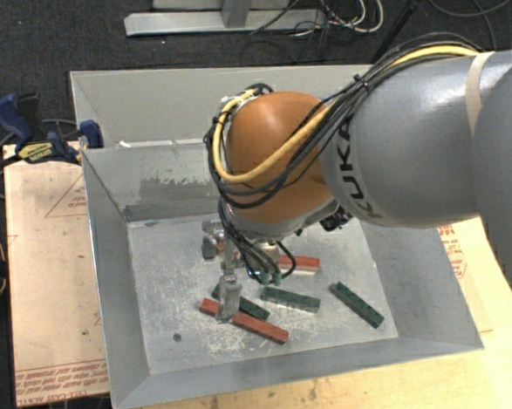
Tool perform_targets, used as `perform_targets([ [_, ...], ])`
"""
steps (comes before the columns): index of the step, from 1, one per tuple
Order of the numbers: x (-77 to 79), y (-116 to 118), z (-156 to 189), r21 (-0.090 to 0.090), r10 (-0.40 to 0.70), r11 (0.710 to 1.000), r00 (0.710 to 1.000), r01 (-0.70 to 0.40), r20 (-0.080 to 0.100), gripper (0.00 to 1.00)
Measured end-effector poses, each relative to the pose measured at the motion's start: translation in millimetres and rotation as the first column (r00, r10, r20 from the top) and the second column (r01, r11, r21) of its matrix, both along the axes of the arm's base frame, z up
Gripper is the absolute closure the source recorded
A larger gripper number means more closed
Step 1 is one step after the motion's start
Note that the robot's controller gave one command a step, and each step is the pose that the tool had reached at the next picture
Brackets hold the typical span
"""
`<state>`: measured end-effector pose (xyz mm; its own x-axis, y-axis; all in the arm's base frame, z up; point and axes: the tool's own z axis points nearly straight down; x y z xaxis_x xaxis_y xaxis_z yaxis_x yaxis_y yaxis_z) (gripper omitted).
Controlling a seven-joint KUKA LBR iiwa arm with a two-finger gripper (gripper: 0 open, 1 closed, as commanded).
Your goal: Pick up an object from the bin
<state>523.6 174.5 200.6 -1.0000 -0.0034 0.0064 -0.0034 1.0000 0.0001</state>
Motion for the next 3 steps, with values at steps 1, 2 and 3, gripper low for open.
perform_targets([
  [1, -9.1, -63.8, -131.2, 0.002, 0.227, 0.974, 0.974, -0.227, 0.014, 0.00],
  [2, -9.7, -62.5, -129.2, 0.002, 0.228, 0.974, 0.974, -0.228, 0.009, 1.00],
  [3, 42.1, 2.5, -54.4, 0.001, 0.388, 0.922, 0.922, -0.388, 0.017, 1.00],
])
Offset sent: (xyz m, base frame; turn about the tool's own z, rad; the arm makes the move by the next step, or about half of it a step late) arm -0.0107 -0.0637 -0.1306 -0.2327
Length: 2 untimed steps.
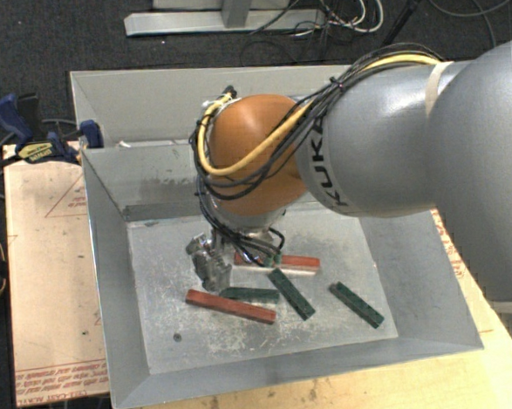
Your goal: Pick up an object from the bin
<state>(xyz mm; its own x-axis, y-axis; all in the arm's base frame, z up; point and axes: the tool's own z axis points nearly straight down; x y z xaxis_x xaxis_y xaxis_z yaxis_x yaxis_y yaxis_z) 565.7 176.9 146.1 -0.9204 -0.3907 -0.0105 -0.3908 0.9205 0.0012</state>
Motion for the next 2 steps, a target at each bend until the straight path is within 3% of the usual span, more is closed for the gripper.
perform_targets([
  [1, -1.6, -2.2, -2.7, -0.003, -0.003, 1.000, 1.000, 0.003, -0.007, 0.00],
  [2, -18.7, -67.2, -80.8, -0.007, 0.047, 0.999, 0.999, -0.047, -0.016, 0.00],
])
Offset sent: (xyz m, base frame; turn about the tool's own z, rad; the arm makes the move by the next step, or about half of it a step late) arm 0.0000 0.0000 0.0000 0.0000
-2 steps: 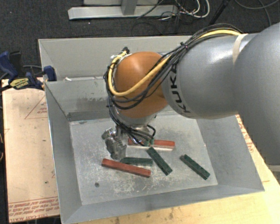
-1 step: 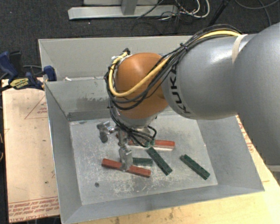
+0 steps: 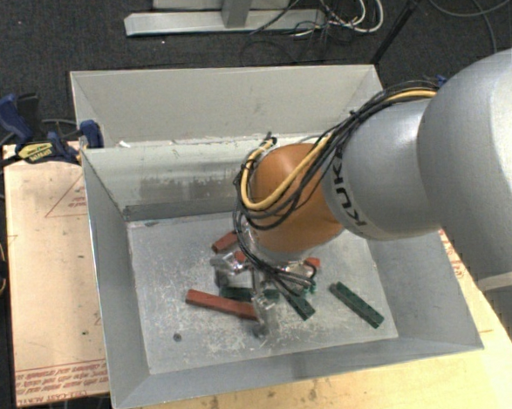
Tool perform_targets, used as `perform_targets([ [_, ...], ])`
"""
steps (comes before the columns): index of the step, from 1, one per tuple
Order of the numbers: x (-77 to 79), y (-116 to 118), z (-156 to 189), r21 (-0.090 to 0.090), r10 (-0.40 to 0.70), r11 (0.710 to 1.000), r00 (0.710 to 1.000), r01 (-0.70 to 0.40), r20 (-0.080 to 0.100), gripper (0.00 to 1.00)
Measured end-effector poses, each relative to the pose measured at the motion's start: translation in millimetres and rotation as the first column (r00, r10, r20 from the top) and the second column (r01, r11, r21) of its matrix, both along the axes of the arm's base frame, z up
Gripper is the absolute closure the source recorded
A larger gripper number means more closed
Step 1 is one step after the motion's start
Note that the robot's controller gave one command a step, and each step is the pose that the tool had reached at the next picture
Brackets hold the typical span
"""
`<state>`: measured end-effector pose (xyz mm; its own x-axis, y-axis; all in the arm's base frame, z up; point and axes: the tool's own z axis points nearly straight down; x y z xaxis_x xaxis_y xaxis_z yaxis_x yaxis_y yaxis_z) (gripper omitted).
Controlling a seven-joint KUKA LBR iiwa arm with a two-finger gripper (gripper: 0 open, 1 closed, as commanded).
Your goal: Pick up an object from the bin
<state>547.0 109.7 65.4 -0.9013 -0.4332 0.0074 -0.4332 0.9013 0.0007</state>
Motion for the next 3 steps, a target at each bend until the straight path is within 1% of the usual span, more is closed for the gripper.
perform_targets([
  [1, 2.1, 4.4, 4.5, 0.004, 0.004, 1.000, 1.000, -0.004, 0.007, 1.00],
  [2, -58.4, 5.0, 106.3, 0.004, 0.214, 0.977, 0.977, -0.214, 0.012, 1.00],
  [3, -15.1, -42.0, 143.1, -0.001, 0.490, 0.872, 0.872, -0.490, 0.013, 1.00],
])
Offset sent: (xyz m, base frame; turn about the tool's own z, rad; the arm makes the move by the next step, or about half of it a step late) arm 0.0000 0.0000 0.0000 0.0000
